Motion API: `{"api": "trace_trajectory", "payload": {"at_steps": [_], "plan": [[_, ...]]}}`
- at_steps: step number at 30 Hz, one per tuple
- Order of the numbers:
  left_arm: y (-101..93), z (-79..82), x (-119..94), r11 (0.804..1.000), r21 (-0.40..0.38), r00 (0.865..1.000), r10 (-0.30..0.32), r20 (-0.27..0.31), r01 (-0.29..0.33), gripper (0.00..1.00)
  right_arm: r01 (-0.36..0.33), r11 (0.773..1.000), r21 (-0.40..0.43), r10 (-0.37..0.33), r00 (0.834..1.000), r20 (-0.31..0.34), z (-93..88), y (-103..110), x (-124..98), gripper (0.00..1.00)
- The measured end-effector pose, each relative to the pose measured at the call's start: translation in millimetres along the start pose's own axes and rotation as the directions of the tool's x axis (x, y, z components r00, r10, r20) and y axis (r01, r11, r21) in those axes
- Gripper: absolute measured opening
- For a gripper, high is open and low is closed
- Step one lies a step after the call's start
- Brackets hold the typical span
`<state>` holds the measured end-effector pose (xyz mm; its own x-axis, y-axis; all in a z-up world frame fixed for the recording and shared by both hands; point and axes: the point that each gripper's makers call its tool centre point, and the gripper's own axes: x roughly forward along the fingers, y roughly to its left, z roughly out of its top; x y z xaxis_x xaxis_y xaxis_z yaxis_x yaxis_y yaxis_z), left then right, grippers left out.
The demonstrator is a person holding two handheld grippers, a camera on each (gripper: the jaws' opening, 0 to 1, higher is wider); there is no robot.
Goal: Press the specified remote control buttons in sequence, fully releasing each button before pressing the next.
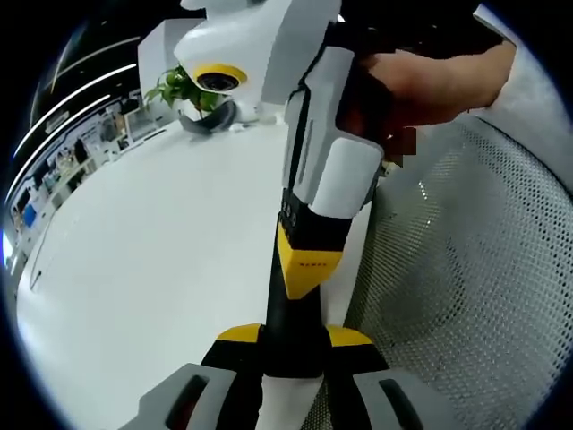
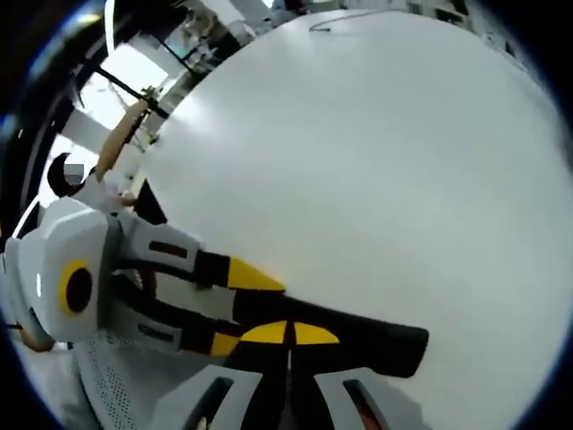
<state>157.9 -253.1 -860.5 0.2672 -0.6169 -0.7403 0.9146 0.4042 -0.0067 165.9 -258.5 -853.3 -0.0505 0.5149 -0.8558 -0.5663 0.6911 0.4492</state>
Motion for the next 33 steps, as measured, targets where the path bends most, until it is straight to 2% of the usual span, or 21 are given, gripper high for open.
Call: {"api": "trace_trajectory", "payload": {"at_steps": [6,15,20,22,24,25,28,29,30,31,33], "plan": [[0.1,0.0,0.2,1.0,0.0,1.0,0.001,0.0,-0.001,0.25,0.026,0.999,-0.034,-0.026,1.0,0.003,-1.1,2.1,-0.5,0.0],[0.4,-0.2,0.1,1.0,-0.002,1.0,0.002,0.002,-0.002,0.25,0.022,0.999,-0.03,-0.022,1.0,-0.001,-0.4,0.9,0.1,0.0],[0.8,-0.1,0.2,1.0,-0.003,1.0,0.002,0.003,-0.002,0.25,0.005,1.0,0.023,-0.005,1.0,-0.006,0.7,-1.1,0.4,0.0],[0.9,-0.1,0.2,1.0,-0.003,1.0,0.003,0.003,-0.003,0.25,0.01,1.0,0.015,-0.01,1.0,-0.006,0.1,1.0,-0.1,0.0],[1.0,-0.1,0.2,1.0,-0.003,1.0,0.003,0.004,-0.003,0.25,0.023,0.998,-0.063,-0.022,1.0,0.014,1.0,1.8,-1.1,0.0],[1.0,-0.1,0.2,1.0,-0.003,1.0,0.003,0.004,-0.003,0.25,0.013,0.997,-0.075,-0.011,1.0,0.027,1.8,5.1,-2.0,0.0],[1.0,0.2,0.1,1.0,-0.006,1.0,0.005,0.004,-0.005,0.25,-0.054,0.998,-0.037,0.057,0.993,0.099,14.1,16.7,-11.1,0.0],[1.0,0.2,0.0,1.0,-0.006,1.0,0.006,0.003,-0.006,0.25,-0.054,0.998,-0.04,0.058,0.992,0.113,16.8,16.5,-12.9,0.0],[1.0,0.3,0.0,1.0,-0.006,1.0,0.006,0.003,-0.006,0.25,-0.048,0.997,-0.061,0.058,0.983,0.174,27.1,15.9,-20.3,0.0],[1.0,0.4,0.0,1.0,-0.006,1.0,0.006,0.004,-0.006,0.25,-0.049,0.997,-0.065,0.061,0.98,0.19,29.8,16.1,-22.8,0.0],[1.2,0.1,0.2,1.0,-0.006,1.0,0.006,0.003,-0.006,0.25,-0.066,0.996,-0.059,0.079,0.962,0.26,39.0,17.2,-35.2,0.0]]}}
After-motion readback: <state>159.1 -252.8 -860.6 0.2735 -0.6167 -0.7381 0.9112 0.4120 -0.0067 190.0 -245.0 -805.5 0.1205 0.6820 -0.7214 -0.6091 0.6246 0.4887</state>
